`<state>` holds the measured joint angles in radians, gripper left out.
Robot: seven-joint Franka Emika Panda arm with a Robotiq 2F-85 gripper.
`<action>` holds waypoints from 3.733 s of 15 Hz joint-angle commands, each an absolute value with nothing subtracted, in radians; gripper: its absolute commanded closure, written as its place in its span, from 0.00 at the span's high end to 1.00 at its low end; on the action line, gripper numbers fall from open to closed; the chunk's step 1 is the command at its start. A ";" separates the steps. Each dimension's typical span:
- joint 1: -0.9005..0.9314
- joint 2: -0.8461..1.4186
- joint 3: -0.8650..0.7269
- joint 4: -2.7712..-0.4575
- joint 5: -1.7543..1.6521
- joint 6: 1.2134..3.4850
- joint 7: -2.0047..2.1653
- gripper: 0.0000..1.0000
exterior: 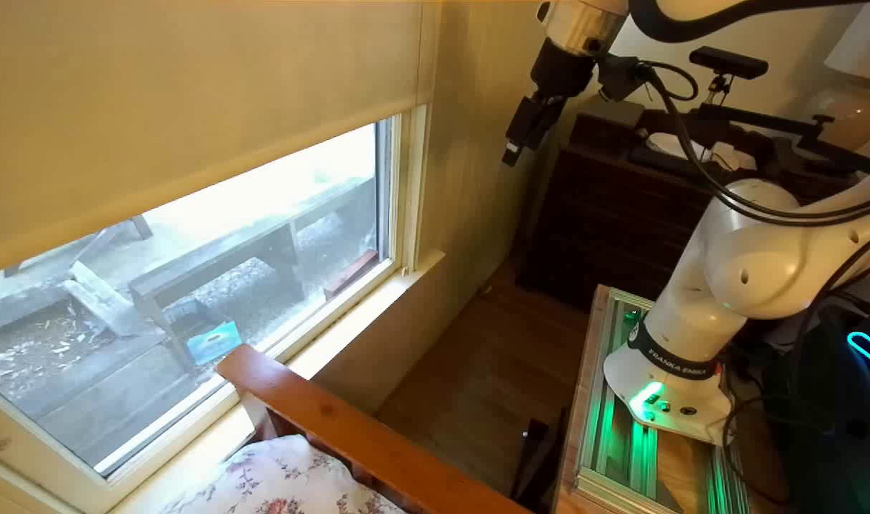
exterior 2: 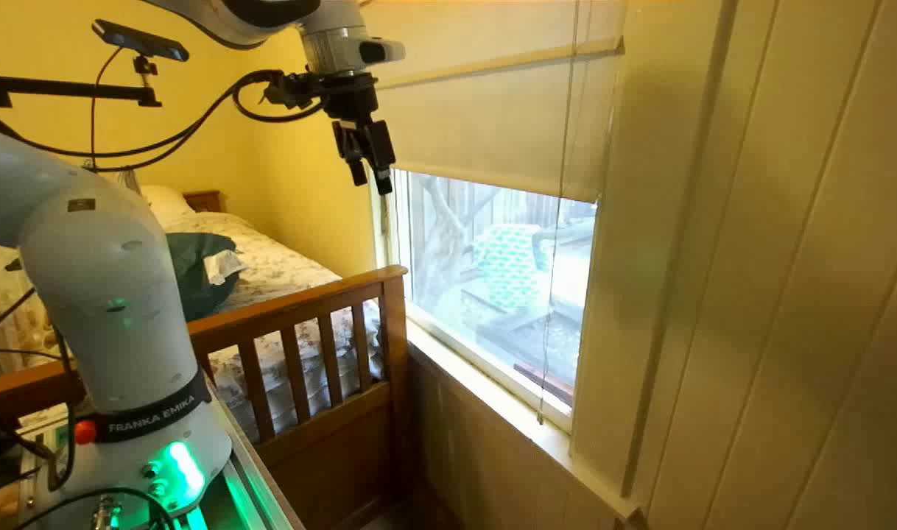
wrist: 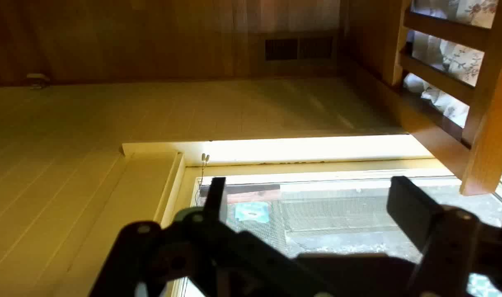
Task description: Close the blinds completely
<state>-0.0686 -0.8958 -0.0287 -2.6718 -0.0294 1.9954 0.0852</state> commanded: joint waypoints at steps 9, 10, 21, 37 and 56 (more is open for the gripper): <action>-0.072 -0.862 -0.017 -2.642 -0.033 2.064 0.085 1.00; -0.071 -0.850 -0.011 -2.637 -0.044 2.120 0.077 1.00; -0.177 -0.626 0.003 -2.507 -0.145 2.685 0.090 1.00; -0.249 -0.354 -0.048 -2.303 -0.143 2.920 0.078 1.00; -0.171 -0.261 -0.146 -2.307 -0.100 3.060 -0.047 0.05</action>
<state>-0.1886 -0.2762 -0.1295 -2.3190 -0.1208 3.0339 -0.0132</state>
